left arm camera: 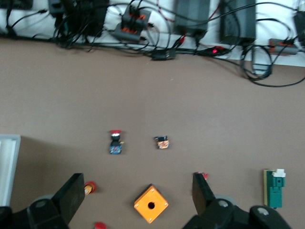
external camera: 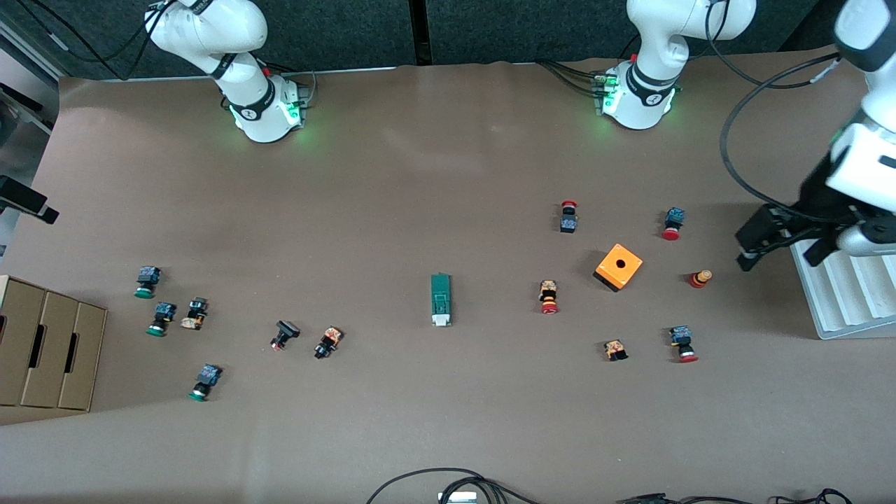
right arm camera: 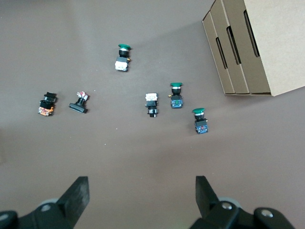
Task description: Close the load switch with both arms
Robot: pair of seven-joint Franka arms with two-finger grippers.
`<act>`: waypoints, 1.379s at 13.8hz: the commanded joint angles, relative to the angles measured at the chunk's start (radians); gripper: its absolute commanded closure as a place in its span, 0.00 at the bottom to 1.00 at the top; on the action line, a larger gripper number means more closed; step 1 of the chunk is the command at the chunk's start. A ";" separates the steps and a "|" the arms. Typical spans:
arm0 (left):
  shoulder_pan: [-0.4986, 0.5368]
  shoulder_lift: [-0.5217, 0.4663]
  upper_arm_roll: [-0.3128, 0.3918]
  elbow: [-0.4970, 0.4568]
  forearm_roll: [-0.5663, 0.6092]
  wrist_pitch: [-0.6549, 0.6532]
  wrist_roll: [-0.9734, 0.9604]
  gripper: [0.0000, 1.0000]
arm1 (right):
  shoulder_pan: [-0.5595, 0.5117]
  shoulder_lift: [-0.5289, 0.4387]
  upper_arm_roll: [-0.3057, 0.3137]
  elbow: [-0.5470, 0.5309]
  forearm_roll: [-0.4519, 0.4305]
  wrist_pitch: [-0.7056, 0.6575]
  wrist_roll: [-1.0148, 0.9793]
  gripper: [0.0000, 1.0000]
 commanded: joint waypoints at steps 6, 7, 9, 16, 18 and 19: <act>0.176 -0.004 -0.017 0.009 -0.016 -0.120 0.074 0.00 | -0.002 -0.001 0.003 0.015 -0.014 -0.019 0.000 0.01; 0.176 0.005 -0.020 0.015 -0.019 -0.117 0.093 0.00 | -0.002 -0.001 0.003 0.015 -0.014 -0.021 0.000 0.01; 0.178 0.029 -0.048 0.041 -0.012 -0.103 0.096 0.00 | -0.002 -0.001 0.003 0.015 -0.014 -0.027 -0.002 0.01; 0.193 0.016 -0.204 0.072 -0.024 -0.189 -0.042 0.00 | -0.002 -0.002 0.003 0.015 -0.014 -0.027 -0.002 0.01; 0.202 0.025 -0.199 0.086 -0.073 -0.191 -0.056 0.00 | -0.002 -0.002 0.004 0.015 -0.014 -0.030 0.000 0.01; 0.207 0.028 -0.196 0.089 -0.063 -0.191 -0.044 0.00 | -0.002 -0.002 0.004 0.015 -0.015 -0.036 0.000 0.01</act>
